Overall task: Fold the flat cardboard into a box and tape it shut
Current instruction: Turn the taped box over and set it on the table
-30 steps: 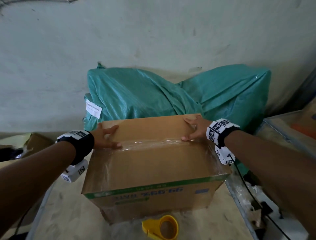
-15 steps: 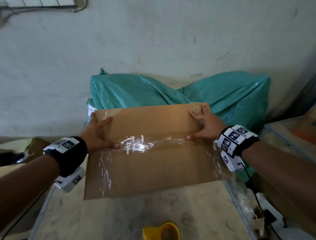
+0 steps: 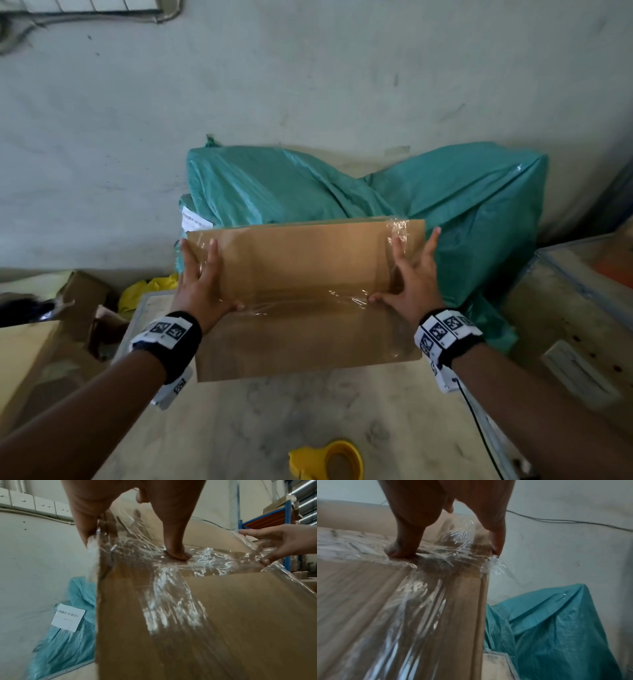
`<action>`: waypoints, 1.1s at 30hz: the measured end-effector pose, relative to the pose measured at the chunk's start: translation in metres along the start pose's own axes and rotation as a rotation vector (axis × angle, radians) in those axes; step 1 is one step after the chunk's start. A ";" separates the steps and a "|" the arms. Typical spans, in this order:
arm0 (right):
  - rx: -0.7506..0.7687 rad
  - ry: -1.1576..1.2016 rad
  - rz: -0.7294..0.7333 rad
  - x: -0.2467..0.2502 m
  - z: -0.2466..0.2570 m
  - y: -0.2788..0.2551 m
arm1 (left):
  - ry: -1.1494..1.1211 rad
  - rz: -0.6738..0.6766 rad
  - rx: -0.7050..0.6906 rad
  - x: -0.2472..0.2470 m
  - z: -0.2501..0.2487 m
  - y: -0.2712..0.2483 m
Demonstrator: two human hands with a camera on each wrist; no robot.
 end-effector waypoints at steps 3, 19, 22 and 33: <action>0.017 0.054 -0.037 -0.001 -0.005 -0.012 | -0.020 -0.086 -0.038 -0.005 0.005 -0.013; 0.000 0.112 -0.223 -0.018 -0.051 -0.109 | -0.376 -0.084 0.100 -0.057 0.030 -0.099; -0.020 0.069 -0.228 -0.013 -0.050 -0.122 | -0.367 -0.058 0.083 -0.054 0.027 -0.115; -0.139 -0.110 0.201 -0.007 -0.020 -0.019 | 0.188 0.237 -0.065 -0.017 -0.026 -0.012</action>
Point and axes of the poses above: each hand's wrist, its own y-axis towards the middle knuckle, its own x-axis out of the back of the hand, z = x × y, the point moved 6 cm from there along y, towards the middle knuckle, and after that the axes turned 15 degrees about y, right-handed, at the moved point
